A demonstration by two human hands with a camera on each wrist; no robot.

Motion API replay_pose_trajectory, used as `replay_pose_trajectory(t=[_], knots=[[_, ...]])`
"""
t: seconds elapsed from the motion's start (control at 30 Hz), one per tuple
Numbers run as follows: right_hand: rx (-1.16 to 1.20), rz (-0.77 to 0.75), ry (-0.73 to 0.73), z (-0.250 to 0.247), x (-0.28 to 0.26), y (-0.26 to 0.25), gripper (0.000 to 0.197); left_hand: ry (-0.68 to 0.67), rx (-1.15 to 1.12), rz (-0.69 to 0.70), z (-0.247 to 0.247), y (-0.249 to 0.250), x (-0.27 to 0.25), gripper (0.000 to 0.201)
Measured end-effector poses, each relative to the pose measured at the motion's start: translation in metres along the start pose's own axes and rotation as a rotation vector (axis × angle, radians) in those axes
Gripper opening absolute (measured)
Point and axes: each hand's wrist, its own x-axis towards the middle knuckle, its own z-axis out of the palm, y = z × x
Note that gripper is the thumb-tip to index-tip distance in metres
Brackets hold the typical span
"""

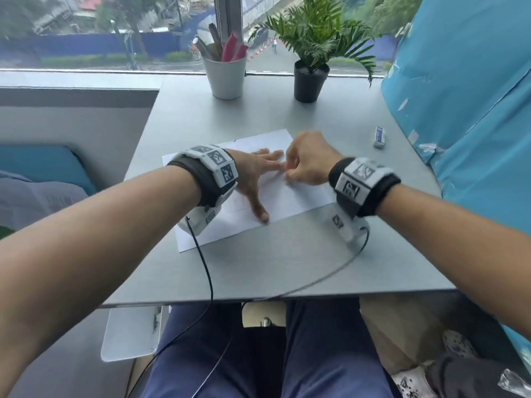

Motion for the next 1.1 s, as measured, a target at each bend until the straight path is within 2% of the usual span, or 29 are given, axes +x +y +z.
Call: replay_pose_trajectory(t=[0.1,0.13,0.23,0.3,0.4,0.5,0.53,0.6,0.7,0.77,0.87,0.9,1.0,1.03,1.1], knots=[[0.062,-0.118,-0.119,0.018,-0.022,-0.028,0.006,0.0,0.068,0.056,-0.005,0.012,-0.009,0.105],[0.072,-0.137,-0.153,0.018,-0.024,-0.029,0.008,0.007,0.069,0.067,-0.006,0.013,-0.01,0.1],[0.035,-0.026,-0.133,-0.004,-0.002,-0.006,0.008,0.0,0.021,0.024,-0.001,0.003,-0.001,0.133],[-0.015,0.06,-0.054,-0.017,0.012,0.01,0.01,-0.011,0.003,-0.008,0.002,-0.002,0.006,0.142],[-0.028,0.006,-0.046,-0.008,0.004,-0.002,0.003,-0.013,0.016,-0.006,0.001,0.001,0.006,0.141],[0.028,-0.154,-0.179,0.013,-0.026,-0.026,0.006,-0.004,0.059,0.092,0.002,0.0,0.012,0.126],[0.032,-0.177,-0.207,0.013,-0.027,-0.025,0.007,-0.008,0.062,0.098,0.004,-0.002,0.014,0.127],[0.033,-0.102,-0.15,0.002,-0.012,-0.009,0.007,-0.006,0.024,0.038,0.005,-0.005,0.015,0.139],[0.018,0.03,-0.021,-0.01,0.006,0.012,0.008,-0.006,0.007,-0.014,0.004,-0.002,0.01,0.143],[0.028,-0.013,-0.047,0.0,-0.004,0.0,0.007,-0.003,0.005,-0.014,0.004,-0.002,0.013,0.144],[0.014,-0.147,-0.189,0.009,-0.024,-0.014,0.005,0.005,0.034,0.027,0.008,-0.005,0.019,0.147],[0.013,-0.133,-0.188,0.004,-0.02,-0.008,0.004,-0.002,0.03,0.022,0.007,-0.006,0.018,0.147],[0.027,0.002,-0.037,-0.01,0.0,0.013,0.008,0.002,0.014,-0.019,0.004,0.0,0.011,0.145],[0.031,0.004,-0.021,-0.007,0.0,0.013,0.007,0.001,0.017,-0.028,0.003,0.0,0.01,0.145],[0.056,-0.072,-0.086,0.005,-0.014,-0.003,0.005,-0.01,0.015,-0.017,0.004,-0.002,0.015,0.145]])
